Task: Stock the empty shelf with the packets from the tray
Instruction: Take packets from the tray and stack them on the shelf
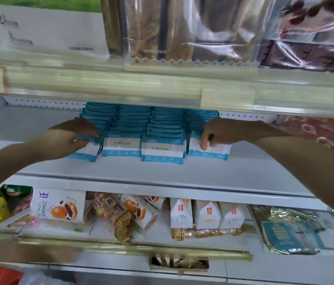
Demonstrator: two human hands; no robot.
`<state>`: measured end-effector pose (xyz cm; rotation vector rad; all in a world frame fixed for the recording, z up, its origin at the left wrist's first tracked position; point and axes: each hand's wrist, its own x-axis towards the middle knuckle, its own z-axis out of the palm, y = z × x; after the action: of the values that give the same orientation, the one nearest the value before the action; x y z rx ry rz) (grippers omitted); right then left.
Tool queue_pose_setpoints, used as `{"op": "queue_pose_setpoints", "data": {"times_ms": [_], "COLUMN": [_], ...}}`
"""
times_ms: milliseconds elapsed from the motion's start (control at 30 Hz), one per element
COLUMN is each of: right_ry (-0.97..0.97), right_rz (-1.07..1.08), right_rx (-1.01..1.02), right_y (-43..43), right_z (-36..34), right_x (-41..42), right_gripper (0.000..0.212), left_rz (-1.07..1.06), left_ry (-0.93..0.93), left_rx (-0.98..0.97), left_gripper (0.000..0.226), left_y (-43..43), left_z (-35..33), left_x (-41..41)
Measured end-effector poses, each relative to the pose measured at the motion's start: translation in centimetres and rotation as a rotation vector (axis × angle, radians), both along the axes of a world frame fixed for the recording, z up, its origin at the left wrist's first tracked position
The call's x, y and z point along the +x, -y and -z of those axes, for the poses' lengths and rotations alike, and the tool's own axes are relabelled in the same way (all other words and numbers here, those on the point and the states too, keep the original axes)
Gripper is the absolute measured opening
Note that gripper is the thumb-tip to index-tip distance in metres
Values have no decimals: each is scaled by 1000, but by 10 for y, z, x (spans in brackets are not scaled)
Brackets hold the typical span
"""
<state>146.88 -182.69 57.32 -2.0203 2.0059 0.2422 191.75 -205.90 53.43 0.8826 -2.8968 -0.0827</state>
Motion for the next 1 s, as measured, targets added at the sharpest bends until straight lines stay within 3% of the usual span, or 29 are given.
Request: {"op": "queue_pose_setpoints", "data": {"times_ms": [233,400,567,667,800,1000], "right_ry": [-138,-92,32,98,156,209], "right_rz": [-119,-84,196,314,381,388], "right_rx": [-224,-451,-564,-544,-459,-317], "right_y": [-7,-26,-48,-63,-79,-84], "right_z": [14,25,31,33,37,50], "right_x": [-6,-7,-19,-29,-32,-35], "right_gripper": [28,11,38,58,88,113], "left_rz": [8,120,248,283,348,301], "left_ry": [48,-18,-49,-68,-93,-38], "left_rx": [4,0,18,19,-28,-22], "left_gripper": [28,25,18,38,28,48], "left_y": [-20,-56,-81,-99,-111,-130], "left_z": [-15,-18,-24,-31,-35,-24], "left_x": [-18,-55,-100,-129,-176,-241]}}
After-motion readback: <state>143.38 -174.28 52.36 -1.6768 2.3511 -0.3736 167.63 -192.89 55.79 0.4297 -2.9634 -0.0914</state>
